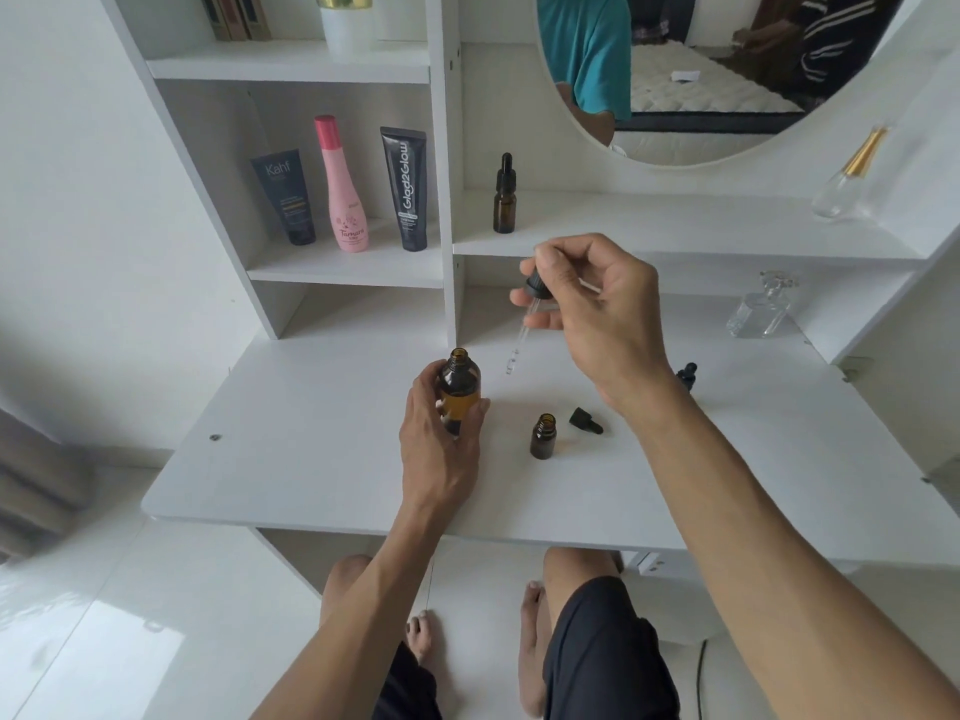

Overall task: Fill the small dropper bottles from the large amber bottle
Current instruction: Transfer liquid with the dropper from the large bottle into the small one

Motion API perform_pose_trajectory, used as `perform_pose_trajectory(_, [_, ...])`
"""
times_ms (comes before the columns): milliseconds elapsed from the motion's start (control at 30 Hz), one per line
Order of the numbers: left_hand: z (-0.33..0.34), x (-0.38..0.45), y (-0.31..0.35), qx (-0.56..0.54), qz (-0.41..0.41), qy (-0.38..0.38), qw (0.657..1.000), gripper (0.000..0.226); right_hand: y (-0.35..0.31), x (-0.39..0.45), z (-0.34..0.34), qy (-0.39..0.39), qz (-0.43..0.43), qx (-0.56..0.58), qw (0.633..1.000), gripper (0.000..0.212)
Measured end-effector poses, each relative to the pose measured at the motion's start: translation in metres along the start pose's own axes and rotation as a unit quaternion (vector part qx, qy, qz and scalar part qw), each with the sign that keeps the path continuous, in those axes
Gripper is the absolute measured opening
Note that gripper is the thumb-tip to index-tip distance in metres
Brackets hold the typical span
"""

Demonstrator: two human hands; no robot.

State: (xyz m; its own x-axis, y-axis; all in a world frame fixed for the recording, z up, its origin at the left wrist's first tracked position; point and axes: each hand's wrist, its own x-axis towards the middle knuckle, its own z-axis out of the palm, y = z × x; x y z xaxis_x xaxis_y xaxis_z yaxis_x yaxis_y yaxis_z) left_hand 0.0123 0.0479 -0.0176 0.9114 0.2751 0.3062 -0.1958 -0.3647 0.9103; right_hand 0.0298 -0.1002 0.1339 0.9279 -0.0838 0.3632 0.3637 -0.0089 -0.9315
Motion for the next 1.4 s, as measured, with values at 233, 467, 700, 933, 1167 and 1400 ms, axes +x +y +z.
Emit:
perform_pose_trajectory(233, [0.000, -0.001, 0.004, -0.004, -0.005, 0.001, 1.000, 0.052, 0.015, -0.016, -0.029, 0.036, 0.033, -0.020, 0.999, 0.012])
perform_pose_trajectory(467, [0.000, -0.002, 0.007, -0.013, -0.005, 0.005, 1.000, 0.050, 0.023, -0.023, -0.040, 0.058, 0.055, -0.012, 0.997, 0.012])
perform_pose_trajectory(700, [0.000, -0.003, 0.007, -0.010, -0.004, 0.007, 1.000, 0.050, 0.030, -0.026, -0.038, 0.058, 0.067, -0.017, 0.996, 0.011])
perform_pose_trajectory(933, [0.000, -0.002, 0.006, -0.013, -0.012, 0.001, 1.000, 0.050, 0.035, -0.027, -0.037, 0.057, 0.076, -0.026, 0.995, 0.011])
perform_pose_trajectory(1167, [0.000, -0.002, 0.004, -0.019, -0.012, -0.001, 1.000, 0.050, 0.035, -0.028, -0.036, 0.054, 0.075, -0.032, 0.995, 0.011])
perform_pose_trajectory(1400, [0.000, -0.002, 0.004, -0.018, -0.012, -0.002, 1.000, 0.050, 0.036, -0.028, -0.036, 0.050, 0.068, -0.041, 0.996, 0.012])
